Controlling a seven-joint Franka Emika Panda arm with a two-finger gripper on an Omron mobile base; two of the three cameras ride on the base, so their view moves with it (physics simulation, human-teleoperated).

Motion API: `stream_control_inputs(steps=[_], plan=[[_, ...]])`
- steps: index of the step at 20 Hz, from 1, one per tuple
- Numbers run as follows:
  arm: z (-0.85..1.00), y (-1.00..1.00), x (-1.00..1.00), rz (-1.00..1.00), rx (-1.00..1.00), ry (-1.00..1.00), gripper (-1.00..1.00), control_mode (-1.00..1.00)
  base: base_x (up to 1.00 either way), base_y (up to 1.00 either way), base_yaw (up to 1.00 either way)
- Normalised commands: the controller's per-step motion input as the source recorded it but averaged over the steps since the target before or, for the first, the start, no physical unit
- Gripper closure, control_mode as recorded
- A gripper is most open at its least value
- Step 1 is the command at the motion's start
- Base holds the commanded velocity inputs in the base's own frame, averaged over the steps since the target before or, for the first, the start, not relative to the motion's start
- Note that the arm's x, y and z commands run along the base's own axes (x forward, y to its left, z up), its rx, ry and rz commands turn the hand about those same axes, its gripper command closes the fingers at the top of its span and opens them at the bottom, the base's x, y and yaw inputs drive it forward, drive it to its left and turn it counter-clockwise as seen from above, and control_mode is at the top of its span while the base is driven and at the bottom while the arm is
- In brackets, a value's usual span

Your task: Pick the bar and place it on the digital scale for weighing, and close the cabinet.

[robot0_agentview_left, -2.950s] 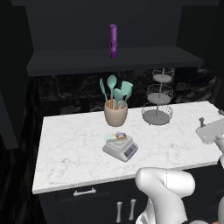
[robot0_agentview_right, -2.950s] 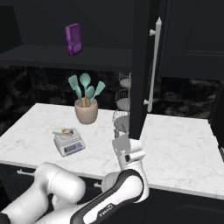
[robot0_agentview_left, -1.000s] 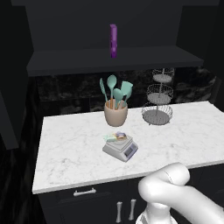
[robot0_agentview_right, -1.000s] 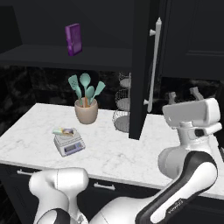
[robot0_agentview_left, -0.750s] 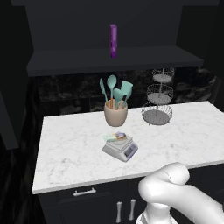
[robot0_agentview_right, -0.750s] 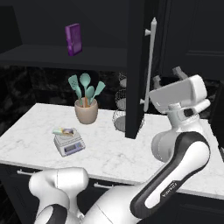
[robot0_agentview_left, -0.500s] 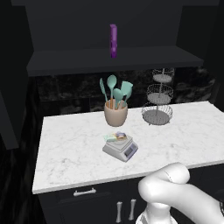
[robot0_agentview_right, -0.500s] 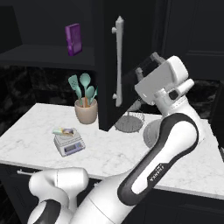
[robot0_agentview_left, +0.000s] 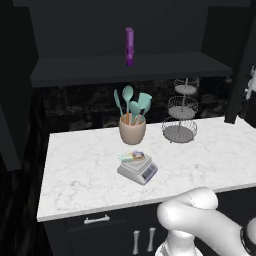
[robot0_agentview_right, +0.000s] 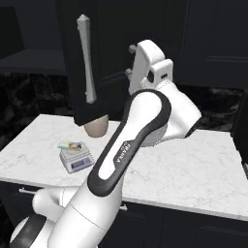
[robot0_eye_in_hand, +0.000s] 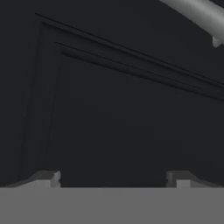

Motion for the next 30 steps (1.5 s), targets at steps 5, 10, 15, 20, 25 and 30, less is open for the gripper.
stream_control_inputs(steps=[5, 10, 15, 20, 25, 30], plan=[[-0.09, 1.00, 1.00, -0.40, 0.00, 0.10, -1.00, -1.00, 0.00, 0.00, 0.00], [-0.04, 0.90, 1.00, -0.30, -0.03, 0.11, -1.00, -1.00, 0.00, 0.00, 0.00], [0.00, 0.31, 0.98, -0.09, -0.08, 0.29, -1.00, -1.00, 0.00, 0.00, 0.00], [0.00, 0.00, 0.90, 0.00, -0.04, 0.25, -1.00, -1.00, 0.00, 0.00, 0.00], [-0.15, 0.03, 0.81, 0.00, -0.06, 0.05, -1.00, -1.00, 0.00, 0.00, 0.00], [-0.50, 0.08, 0.83, 0.00, -0.04, -0.03, -1.00, -1.00, 0.00, 0.00, 0.00]])
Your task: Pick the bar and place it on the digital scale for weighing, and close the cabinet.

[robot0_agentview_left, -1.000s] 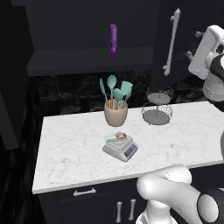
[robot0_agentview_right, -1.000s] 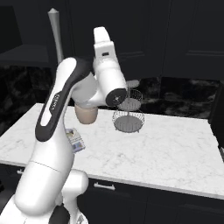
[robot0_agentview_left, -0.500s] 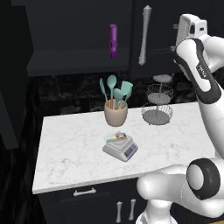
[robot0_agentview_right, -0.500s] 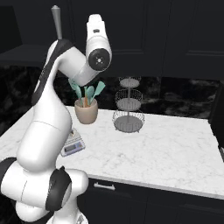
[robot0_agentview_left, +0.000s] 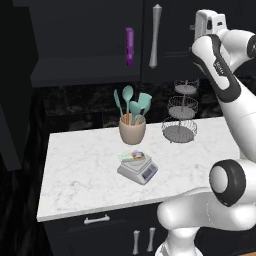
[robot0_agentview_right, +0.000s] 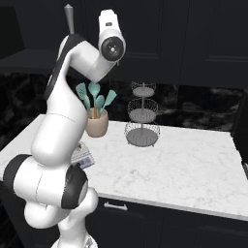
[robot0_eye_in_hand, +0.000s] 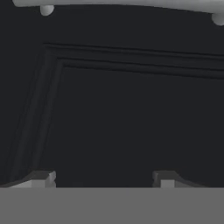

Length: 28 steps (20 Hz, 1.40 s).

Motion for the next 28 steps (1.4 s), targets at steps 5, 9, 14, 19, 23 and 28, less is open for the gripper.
stream_control_inputs(steps=[5, 9, 14, 19, 23, 28], plan=[[-0.57, 0.14, 0.98, 0.00, -0.01, 0.00, -1.00, -1.00, 0.00, 0.00, 0.00], [-0.15, 0.06, -0.50, 0.00, 0.00, -0.03, -1.00, -1.00, 0.00, 0.00, 0.00], [0.31, -0.02, -1.00, -0.03, 0.12, 0.01, -1.00, -1.00, 0.00, 0.00, 0.00], [0.13, 0.03, -1.00, 0.00, 0.22, 0.01, -1.00, -1.00, 0.00, 0.00, 0.00], [-0.24, 0.09, -1.00, 0.00, 0.14, -0.11, -1.00, -1.00, 0.00, 0.00, 0.00], [-0.37, 0.34, -0.99, -0.01, 0.15, -0.28, -1.00, -1.00, 0.00, 0.00, 0.00]])
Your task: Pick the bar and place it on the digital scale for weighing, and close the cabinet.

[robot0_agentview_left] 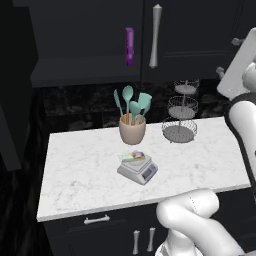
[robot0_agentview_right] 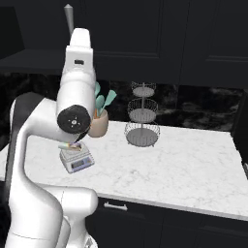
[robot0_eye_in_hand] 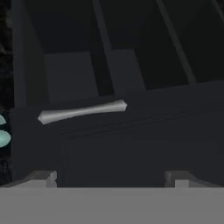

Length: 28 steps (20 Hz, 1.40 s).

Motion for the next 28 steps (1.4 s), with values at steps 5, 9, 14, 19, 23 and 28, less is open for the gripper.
stream_control_inputs(steps=[5, 9, 14, 19, 23, 28], plan=[[-0.29, 0.61, -0.98, -0.01, 0.04, -0.28, -1.00, -1.00, 0.00, 0.00, 0.00], [0.00, 0.54, -0.87, 0.00, 0.00, -0.15, -1.00, -1.00, 0.00, 0.00, 0.00], [0.03, 0.36, -0.97, 0.00, 0.04, -0.04, -1.00, -1.00, 0.00, 0.00, 0.00], [0.00, 0.50, -1.00, 0.01, 0.06, 0.11, -1.00, -1.00, 0.00, 0.00, 0.00], [0.00, 0.99, -0.97, 0.02, 0.05, 0.01, -1.00, -1.00, 0.00, 0.00, 0.00], [-0.09, 1.00, -0.90, 0.00, 0.02, 0.00, -1.00, -1.00, 0.00, 0.00, 0.00]])
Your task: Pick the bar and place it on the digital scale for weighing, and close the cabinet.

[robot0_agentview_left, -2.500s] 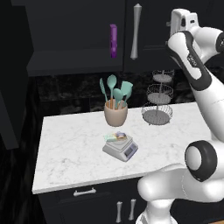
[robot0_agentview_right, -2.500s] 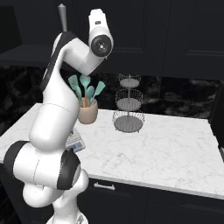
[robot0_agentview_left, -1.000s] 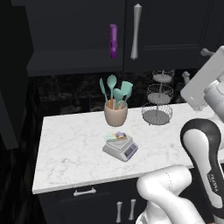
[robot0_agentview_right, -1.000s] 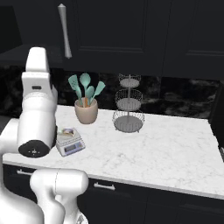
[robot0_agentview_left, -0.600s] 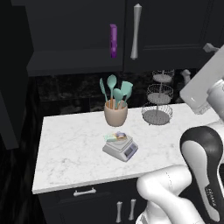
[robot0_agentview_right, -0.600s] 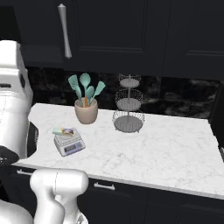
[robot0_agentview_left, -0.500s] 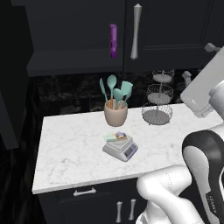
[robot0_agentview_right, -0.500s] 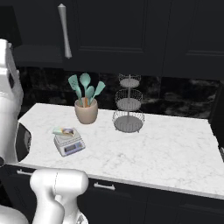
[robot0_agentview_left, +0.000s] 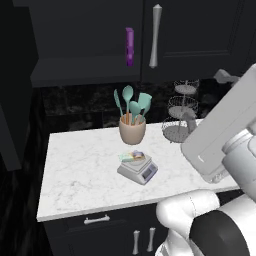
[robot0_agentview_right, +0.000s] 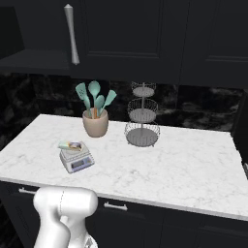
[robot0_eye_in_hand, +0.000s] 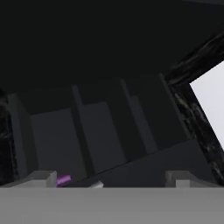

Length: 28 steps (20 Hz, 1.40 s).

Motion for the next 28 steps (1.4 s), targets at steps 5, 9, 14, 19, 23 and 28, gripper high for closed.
stream_control_inputs(steps=[5, 9, 14, 19, 23, 28], plan=[[-0.13, 1.00, -0.38, 0.00, -0.15, -0.05, -1.00, -1.00, 0.00, 0.00, 0.00], [0.04, 1.00, -0.25, 0.00, -0.34, -0.07, -1.00, -1.00, 0.00, 0.00, 0.00], [0.09, 0.93, -0.40, 0.02, -0.27, 0.00, -1.00, -1.00, 0.00, 0.00, 0.00], [0.00, 0.99, -0.44, 0.06, -0.03, 0.01, -1.00, -1.00, 0.00, 0.00, 0.00], [0.00, 0.97, -0.31, 0.05, 0.02, 0.00, -1.00, -1.00, 0.00, 0.00, 0.00], [-0.08, 0.69, 0.01, 0.09, 0.12, 0.05, -1.00, -1.00, 0.00, 0.00, 0.00]])
